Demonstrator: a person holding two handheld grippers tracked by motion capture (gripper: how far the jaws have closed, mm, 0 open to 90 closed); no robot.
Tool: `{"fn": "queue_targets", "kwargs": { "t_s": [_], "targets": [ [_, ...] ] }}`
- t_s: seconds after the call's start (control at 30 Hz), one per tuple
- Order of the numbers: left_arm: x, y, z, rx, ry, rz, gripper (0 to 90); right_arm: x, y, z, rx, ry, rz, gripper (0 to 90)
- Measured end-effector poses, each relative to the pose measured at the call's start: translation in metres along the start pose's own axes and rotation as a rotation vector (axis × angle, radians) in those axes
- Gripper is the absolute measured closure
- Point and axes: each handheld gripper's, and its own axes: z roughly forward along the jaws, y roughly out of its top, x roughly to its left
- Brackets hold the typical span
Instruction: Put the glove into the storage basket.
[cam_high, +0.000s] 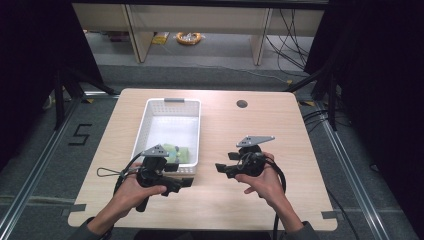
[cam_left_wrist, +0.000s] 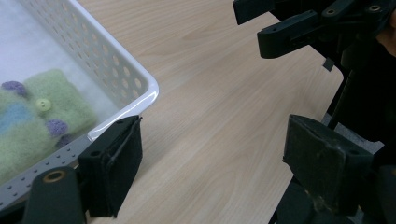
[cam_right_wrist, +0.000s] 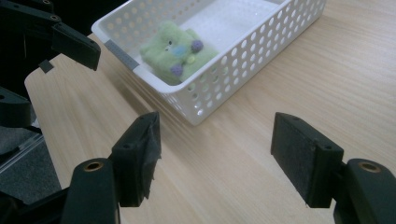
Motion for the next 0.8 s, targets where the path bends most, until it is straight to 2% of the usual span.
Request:
{"fn": "queue_targets", "kwargs": {
  "t_s": [0.03,0.1,0.2,0.27,0.3,0.37,0.4,0.57,0.63,0.67,0.7,0.77,0.8],
  "targets": [
    [0.0,-0.001,0.0,0.009,0.003,0.008,19.2,-0.002,-0.001,-0.001,-0.009,-0.014,-0.035,33.8],
    [-0.001,-0.003,0.002,0.009,0.005,0.009,19.2,-0.001,-0.004,-0.002,-0.011,-0.001,-0.019,33.3],
    [-0.001,-0.007,0.004,0.009,0.001,0.012,19.2,-0.003,-0.008,-0.003,-0.021,0.009,-0.03,32.4],
    [-0.003,-0.008,0.005,0.01,-0.012,0.006,19.1,0.0,-0.012,-0.004,-0.014,0.007,0.007,32.3],
    [-0.003,-0.009,0.005,0.013,-0.016,0.021,19.1,-0.002,-0.013,-0.004,-0.023,0.002,-0.023,32.1],
    [-0.005,-0.01,0.005,0.01,-0.023,0.022,19.1,-0.001,-0.018,-0.005,-0.02,0.008,0.009,32.0],
    [-0.006,-0.01,0.005,0.008,-0.019,0.021,19.1,-0.003,-0.018,-0.006,-0.021,0.0,-0.012,31.9],
    [-0.01,-0.013,0.007,0.003,-0.031,0.032,19.1,-0.003,-0.025,-0.01,-0.026,0.004,0.007,31.9],
    [-0.011,-0.015,0.008,0.005,-0.041,0.03,19.1,-0.005,-0.028,-0.011,-0.034,0.001,-0.006,31.9],
    [-0.011,-0.016,0.009,0.002,-0.049,0.031,19.1,-0.003,-0.029,-0.012,-0.03,0.006,0.011,31.9],
    [-0.012,-0.017,0.01,0.004,-0.039,0.024,19.1,-0.005,-0.03,-0.012,-0.036,-0.006,-0.014,31.9],
    [-0.012,-0.019,0.011,0.009,-0.039,0.029,19.1,-0.002,-0.033,-0.014,-0.039,0.0,0.007,31.8],
    [-0.012,-0.02,0.012,0.009,-0.041,0.032,19.1,-0.004,-0.033,-0.014,-0.036,0.004,-0.008,31.7]
  ]
}}
